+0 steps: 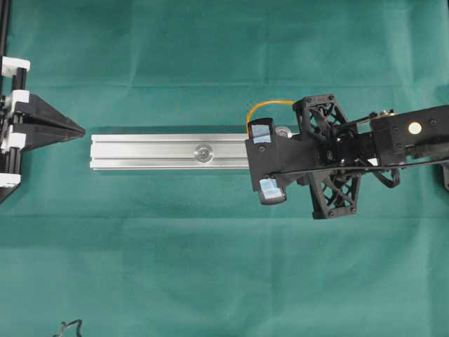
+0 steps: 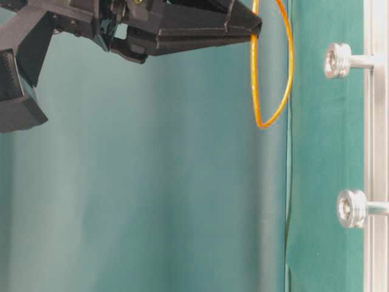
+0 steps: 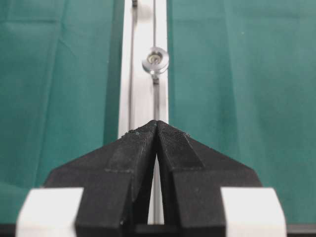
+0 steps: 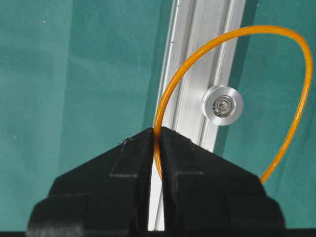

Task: Hook the rubber onto the shaft.
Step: 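Carry the band leftward along the rail toward the right metal stud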

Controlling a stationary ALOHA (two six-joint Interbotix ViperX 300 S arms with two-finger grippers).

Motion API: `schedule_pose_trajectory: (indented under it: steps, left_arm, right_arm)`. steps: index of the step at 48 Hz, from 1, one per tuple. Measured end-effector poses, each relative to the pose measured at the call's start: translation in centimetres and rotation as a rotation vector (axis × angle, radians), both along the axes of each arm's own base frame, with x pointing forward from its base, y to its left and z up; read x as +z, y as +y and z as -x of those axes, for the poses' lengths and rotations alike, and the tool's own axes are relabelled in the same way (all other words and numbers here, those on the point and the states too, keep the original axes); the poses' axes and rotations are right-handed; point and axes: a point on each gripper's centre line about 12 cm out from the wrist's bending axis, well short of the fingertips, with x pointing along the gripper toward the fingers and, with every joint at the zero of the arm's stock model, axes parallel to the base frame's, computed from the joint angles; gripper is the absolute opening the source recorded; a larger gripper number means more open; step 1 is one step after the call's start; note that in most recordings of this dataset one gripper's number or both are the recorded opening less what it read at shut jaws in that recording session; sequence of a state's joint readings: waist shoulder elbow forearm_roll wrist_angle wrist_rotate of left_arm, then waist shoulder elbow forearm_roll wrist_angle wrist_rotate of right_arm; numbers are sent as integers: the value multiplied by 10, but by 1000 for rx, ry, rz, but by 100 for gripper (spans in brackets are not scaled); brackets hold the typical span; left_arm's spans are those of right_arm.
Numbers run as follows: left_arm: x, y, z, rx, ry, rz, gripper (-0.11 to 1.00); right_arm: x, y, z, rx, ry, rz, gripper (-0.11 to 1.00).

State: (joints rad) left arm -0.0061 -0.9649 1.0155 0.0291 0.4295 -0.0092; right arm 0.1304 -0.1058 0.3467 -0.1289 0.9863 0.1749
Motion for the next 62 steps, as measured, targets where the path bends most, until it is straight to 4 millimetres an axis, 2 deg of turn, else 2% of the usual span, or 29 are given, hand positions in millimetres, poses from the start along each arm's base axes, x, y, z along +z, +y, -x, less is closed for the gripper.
schedule_pose_trajectory:
  steps: [29,62]
  left_arm:
    - [0,0,0,0,0,0,0]
    - [1,0,0,0,-2,0,0]
  right_arm:
    - [1,1,0,2,-2,0,7]
    - [-21,1,-3,10,-7,-4,7]
